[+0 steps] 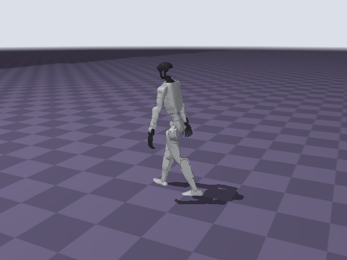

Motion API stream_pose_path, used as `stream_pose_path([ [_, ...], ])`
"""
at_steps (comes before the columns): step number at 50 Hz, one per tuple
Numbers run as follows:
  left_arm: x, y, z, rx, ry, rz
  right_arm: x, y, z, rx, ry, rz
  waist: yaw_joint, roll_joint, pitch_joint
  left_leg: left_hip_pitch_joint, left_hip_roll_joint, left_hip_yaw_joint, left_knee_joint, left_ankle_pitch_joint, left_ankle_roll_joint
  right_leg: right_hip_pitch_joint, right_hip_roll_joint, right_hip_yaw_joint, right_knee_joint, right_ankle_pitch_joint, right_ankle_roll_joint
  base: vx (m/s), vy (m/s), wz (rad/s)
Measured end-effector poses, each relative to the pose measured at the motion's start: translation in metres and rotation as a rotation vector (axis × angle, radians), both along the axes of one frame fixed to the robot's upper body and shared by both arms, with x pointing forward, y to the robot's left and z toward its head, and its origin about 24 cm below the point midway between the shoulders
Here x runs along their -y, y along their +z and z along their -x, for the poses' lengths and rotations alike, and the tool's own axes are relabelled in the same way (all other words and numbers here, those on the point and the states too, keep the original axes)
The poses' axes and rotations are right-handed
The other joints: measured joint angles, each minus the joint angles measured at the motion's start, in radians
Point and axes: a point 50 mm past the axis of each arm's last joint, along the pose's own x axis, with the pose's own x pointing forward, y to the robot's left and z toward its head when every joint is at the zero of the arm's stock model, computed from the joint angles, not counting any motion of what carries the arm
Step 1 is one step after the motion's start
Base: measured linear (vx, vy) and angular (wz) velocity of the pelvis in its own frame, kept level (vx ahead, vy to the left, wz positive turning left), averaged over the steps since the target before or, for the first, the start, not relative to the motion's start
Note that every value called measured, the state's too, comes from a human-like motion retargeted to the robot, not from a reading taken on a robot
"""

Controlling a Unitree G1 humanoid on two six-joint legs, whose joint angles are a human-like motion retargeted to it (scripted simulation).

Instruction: Walk run

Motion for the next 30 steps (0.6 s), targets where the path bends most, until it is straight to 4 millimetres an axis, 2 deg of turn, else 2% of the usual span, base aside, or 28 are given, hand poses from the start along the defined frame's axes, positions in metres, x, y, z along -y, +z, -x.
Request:
stream_pose_path([
  [3, 0.007, -0.006, 0.008, -0.034, -0.005, 0.027, 0.000, 0.000, -0.009, 0.028, 0.015, 0.008, -0.024, 0.007, -0.028, 0.015, 0.003, -0.008, 0.026, 0.020, -0.037, -0.003, -0.029, -0.061, 0.092, 0.007, -0.090, 0.58, -0.10, 0.43],
  [5, 0.010, -0.011, 0.023, -0.089, -0.020, 0.036, 0.000, -0.001, -0.010, 0.034, 0.022, 0.010, -0.050, 0.017, -0.034, 0.040, 0.012, -0.035, 0.061, 0.076, -0.065, 0.027, -0.029, -0.090, 0.109, 0.026, -0.145, 0.86, -0.19, 0.67],
  [8, 0.018, -0.020, 0.050, -0.166, -0.065, 0.024, 0.000, 0.000, -0.008, 0.025, -0.012, 0.007, -0.045, 0.008, -0.038, 0.056, 0.036, 0.009, 0.156, 0.273, -0.099, 0.061, -0.057, 0.004, 0.188, -0.058, -0.123, 0.96, -0.21, 0.72],
  [10, 0.025, -0.026, 0.073, -0.230, -0.083, 0.022, 0.002, 0.000, -0.007, 0.023, -0.024, 0.012, -0.009, -0.029, -0.048, 0.040, 0.032, 0.080, 0.262, 0.422, -0.101, 0.138, -0.099, -0.023, 0.153, -0.086, -0.114, 0.78, -0.12, 0.07],
  [12, 0.027, -0.029, 0.094, -0.312, -0.104, 0.022, 0.007, 0.000, -0.011, 0.036, -0.021, 0.013, 0.024, -0.073, -0.045, -0.007, 0.026, 0.119, 0.421, 0.495, -0.105, 0.211, -0.152, -0.048, 0.120, -0.105, -0.093, 0.73, -0.15, 0.13],
  [15, 0.029, -0.030, 0.118, -0.421, -0.138, 0.021, 0.019, 0.001, -0.025, 0.044, 0.032, 0.061, 0.043, -0.121, -0.023, -0.127, 0.080, 0.163, 0.675, 0.399, -0.038, 0.293, -0.193, -0.025, 0.087, -0.134, -0.065, 0.62, -0.15, 0.53],
  [18, 0.031, -0.030, 0.139, -0.488, -0.121, 0.013, 0.029, 0.004, -0.051, 0.069, 0.145, 0.119, 0.061, -0.098, -0.007, -0.267, 0.155, 0.164, 0.775, 0.321, -0.022, 0.378, -0.155, -0.087, 0.022, -0.143, -0.058, 0.55, -0.14, 0.21],
  [20, 0.035, -0.031, 0.154, -0.523, -0.090, 0.022, 0.034, 0.006, -0.069, 0.105, 0.204, 0.143, 0.080, -0.077, -0.003, -0.342, 0.181, 0.179, 0.744, 0.282, -0.022, 0.418, -0.116, -0.094, -0.017, -0.147, -0.053, 0.44, -0.10, -0.18],
  [24, 0.046, -0.031, 0.176, -0.577, -0.014, 0.062, 0.034, 0.011, -0.104, 0.223, 0.236, 0.139, 0.139, -0.028, 0.013, -0.477, 0.160, 0.133, 0.554, 0.232, -0.050, 0.507, -0.024, -0.094, -0.094, -0.165, -0.047, 0.48, -0.07, -0.43],
  [27, 0.054, -0.031, 0.184, -0.594, 0.032, 0.084, 0.028, 0.015, -0.126, 0.310, 0.216, 0.119, 0.175, 0.007, 0.031, -0.546, 0.142, 0.074, 0.379, 0.222, -0.052, 0.579, 0.037, -0.081, -0.142, -0.184, -0.036, 0.52, -0.04, -0.36],
  [30, 0.061, -0.032, 0.186, -0.608, 0.050, 0.112, 0.021, 0.019, -0.141, 0.382, 0.189, 0.089, 0.214, 0.013, 0.040, -0.612, 0.112, 0.013, 0.248, 0.218, -0.033, 0.635, 0.055, -0.066, -0.172, -0.202, -0.014, 0.56, 0.00, -0.52],
])
